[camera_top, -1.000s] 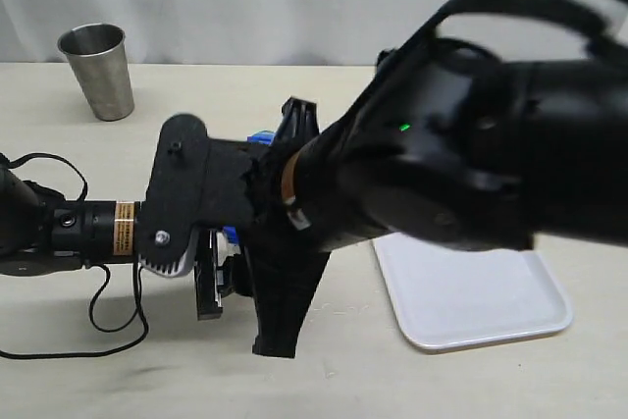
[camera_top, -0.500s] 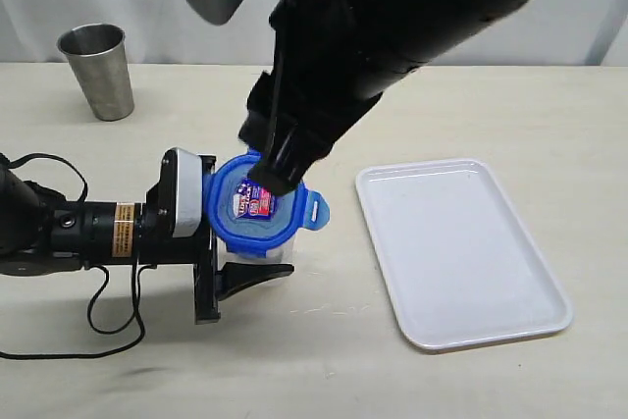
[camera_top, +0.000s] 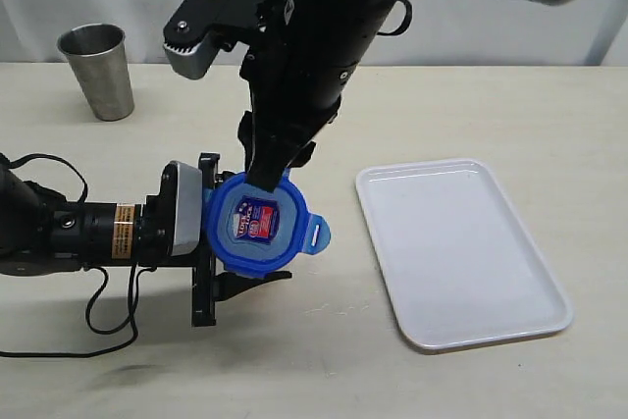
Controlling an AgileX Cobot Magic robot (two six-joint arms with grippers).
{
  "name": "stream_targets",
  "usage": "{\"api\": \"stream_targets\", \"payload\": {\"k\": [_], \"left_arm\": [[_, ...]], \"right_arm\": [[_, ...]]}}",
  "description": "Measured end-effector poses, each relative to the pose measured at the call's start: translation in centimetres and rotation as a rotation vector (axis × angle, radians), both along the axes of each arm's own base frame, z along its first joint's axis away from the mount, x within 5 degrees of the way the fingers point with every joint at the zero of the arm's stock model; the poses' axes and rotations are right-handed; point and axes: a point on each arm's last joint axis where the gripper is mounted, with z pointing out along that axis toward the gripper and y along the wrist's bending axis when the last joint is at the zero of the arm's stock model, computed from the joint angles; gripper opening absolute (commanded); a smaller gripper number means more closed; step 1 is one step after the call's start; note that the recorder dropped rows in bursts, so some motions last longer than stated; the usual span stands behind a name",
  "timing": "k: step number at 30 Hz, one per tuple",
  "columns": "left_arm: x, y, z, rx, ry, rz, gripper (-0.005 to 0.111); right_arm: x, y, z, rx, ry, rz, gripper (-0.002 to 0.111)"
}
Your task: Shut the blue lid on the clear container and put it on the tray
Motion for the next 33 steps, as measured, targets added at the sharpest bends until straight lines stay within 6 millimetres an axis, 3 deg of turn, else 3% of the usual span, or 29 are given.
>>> {"api": "stream_targets", "payload": {"k": [4, 7, 11, 19, 28, 33], "left_arm": [[0.0, 0.0, 0.0, 0.0, 0.0, 0.0, 0.0], [0.0, 0.0, 0.0, 0.001, -0.001, 0.0, 0.0], [0.0, 0.0, 0.0, -0.002, 0.008, -0.001, 0.0], [0.0, 0.0, 0.0, -0.001, 0.008, -0.004, 0.0], [-0.1, 0.0, -0.1, 0.004, 0.008, -0.015, 0.0], [-0.2, -0.1, -0.1, 0.01, -0.001, -0.028, 0.0]], "right_arm": [[-2.1, -1.1, 3.6, 0.081, -0.034, 0.036, 0.049], [-3.6, -0.9, 1.7, 0.026, -0.012, 0.093, 0.049], [-3.3, -1.0, -0.5, -0.033, -0.056, 0.074, 0.049], [-2.8, -0.8, -0.7, -0.01, -0.109, 0.069, 0.049], [-2.3, -0.1, -3.1, -0.055, -0.031, 0.08, 0.048], [-2.4, 0.1, -3.5, -0.058, 0.0, 0.078, 0.034]]}}
